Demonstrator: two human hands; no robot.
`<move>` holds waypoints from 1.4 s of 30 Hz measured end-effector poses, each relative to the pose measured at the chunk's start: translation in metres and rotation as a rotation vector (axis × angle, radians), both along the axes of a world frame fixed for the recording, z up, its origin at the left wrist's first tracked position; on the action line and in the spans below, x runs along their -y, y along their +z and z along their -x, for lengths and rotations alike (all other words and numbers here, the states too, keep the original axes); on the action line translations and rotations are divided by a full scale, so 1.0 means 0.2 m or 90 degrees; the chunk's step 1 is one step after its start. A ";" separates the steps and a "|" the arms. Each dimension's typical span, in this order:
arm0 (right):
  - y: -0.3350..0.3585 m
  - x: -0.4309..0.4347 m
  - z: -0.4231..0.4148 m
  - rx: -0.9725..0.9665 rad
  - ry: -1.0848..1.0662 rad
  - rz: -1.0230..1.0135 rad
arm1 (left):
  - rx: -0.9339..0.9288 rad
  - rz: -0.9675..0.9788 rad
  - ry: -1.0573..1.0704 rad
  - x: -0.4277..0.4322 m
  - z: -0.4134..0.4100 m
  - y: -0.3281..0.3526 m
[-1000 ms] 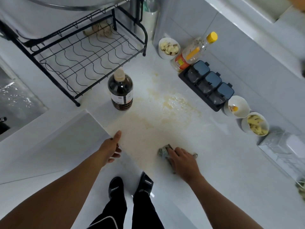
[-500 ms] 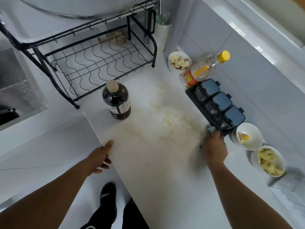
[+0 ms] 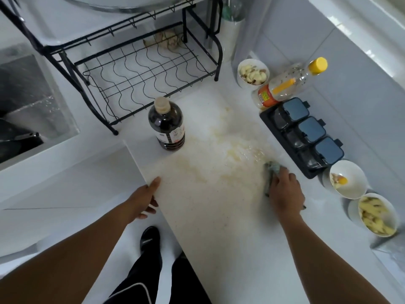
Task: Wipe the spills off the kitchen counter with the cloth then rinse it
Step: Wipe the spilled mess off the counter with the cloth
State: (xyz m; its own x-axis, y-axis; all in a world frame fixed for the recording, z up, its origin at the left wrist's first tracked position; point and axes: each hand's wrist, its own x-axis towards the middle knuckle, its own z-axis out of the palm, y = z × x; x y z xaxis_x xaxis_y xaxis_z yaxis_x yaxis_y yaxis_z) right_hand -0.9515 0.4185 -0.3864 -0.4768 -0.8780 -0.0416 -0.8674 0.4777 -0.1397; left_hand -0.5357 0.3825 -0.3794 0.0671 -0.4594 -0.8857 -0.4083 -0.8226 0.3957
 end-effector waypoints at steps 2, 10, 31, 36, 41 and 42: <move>-0.01 -0.03 -0.09 -0.013 0.059 0.020 | -0.011 -0.006 -0.014 0.01 -0.02 0.00; 0.01 -0.07 -0.10 0.029 -0.011 0.019 | -0.029 -0.006 -0.001 0.00 -0.01 -0.01; -0.02 -0.15 -0.46 -0.005 0.331 0.030 | -0.069 -0.010 -0.011 0.02 -0.04 -0.06; 0.02 -0.17 -0.50 0.056 -0.021 0.036 | -0.070 -0.013 -0.011 0.02 -0.04 -0.06; 0.01 -0.18 -0.56 -0.007 0.331 0.023 | -0.078 -0.017 -0.024 0.03 -0.05 -0.04; 0.02 -0.17 -0.56 0.035 0.206 0.019 | -0.079 -0.016 -0.029 0.03 -0.05 -0.04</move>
State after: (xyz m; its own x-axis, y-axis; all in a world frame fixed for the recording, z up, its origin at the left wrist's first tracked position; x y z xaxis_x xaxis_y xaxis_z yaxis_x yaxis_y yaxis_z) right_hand -0.8400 0.4524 -0.3825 -0.1699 -0.9850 -0.0314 -0.9645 0.1728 -0.1997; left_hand -0.5250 0.3758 -0.3877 -0.0633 -0.4370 -0.8972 -0.3943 -0.8149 0.4247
